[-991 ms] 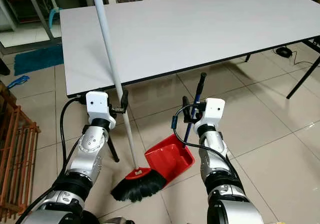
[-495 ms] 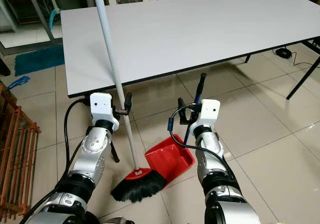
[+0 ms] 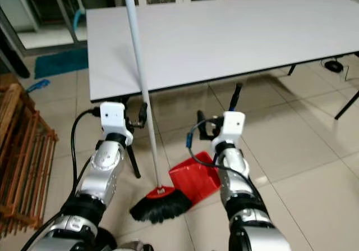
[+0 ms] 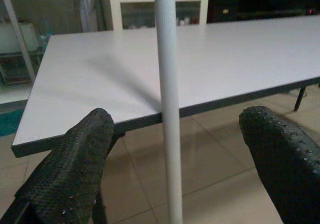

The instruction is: Sweep floor

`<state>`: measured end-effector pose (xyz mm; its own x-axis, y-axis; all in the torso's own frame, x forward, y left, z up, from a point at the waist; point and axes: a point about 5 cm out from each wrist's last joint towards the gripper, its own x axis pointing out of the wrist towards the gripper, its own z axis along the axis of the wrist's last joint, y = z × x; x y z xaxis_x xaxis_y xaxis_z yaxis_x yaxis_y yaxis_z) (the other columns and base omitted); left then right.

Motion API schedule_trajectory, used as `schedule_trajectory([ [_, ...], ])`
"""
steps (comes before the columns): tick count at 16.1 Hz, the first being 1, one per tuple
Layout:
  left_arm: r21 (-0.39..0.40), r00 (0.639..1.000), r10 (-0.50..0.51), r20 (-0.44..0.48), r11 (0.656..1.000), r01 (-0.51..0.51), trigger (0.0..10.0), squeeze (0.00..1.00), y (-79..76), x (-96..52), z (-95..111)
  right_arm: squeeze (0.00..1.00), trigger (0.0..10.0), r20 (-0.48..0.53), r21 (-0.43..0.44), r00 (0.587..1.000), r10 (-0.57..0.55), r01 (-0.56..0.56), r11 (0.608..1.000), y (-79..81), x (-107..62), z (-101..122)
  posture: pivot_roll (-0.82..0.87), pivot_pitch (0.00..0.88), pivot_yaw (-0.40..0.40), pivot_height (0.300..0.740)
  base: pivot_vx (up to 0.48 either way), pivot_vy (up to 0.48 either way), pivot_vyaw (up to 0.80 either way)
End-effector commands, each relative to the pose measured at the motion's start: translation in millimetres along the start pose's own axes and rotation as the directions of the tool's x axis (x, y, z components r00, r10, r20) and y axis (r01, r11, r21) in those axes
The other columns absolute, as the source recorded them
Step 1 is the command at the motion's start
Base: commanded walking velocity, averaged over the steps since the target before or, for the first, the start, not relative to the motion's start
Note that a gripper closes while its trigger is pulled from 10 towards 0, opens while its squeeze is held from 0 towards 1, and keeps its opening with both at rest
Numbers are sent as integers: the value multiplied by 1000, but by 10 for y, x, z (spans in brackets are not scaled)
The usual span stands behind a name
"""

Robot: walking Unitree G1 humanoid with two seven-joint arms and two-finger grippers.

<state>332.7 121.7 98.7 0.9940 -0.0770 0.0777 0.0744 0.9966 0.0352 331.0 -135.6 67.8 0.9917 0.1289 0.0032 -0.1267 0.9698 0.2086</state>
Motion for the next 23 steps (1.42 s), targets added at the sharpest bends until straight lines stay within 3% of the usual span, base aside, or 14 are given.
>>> schedule_trajectory([
  [1,-1,1000,-4,-3,1000,4,10000,0,-13,-5,6,0,10000,-9,10,1000,-11,11,1000,-35,-3,0,-3,10,-4,740,0,0,0],
  [17,11,1000,8,-17,1000,-8,10000,0,14,7,19,0,10000,-31,22,999,-27,28,999,-45,-10,-31,-1,27,3,740,0,0,0],
  [23,9,1000,8,-17,1000,-8,10000,0,18,10,24,0,10000,-38,20,999,-23,24,1000,-33,-9,-40,-1,26,2,740,264,0,0],
])
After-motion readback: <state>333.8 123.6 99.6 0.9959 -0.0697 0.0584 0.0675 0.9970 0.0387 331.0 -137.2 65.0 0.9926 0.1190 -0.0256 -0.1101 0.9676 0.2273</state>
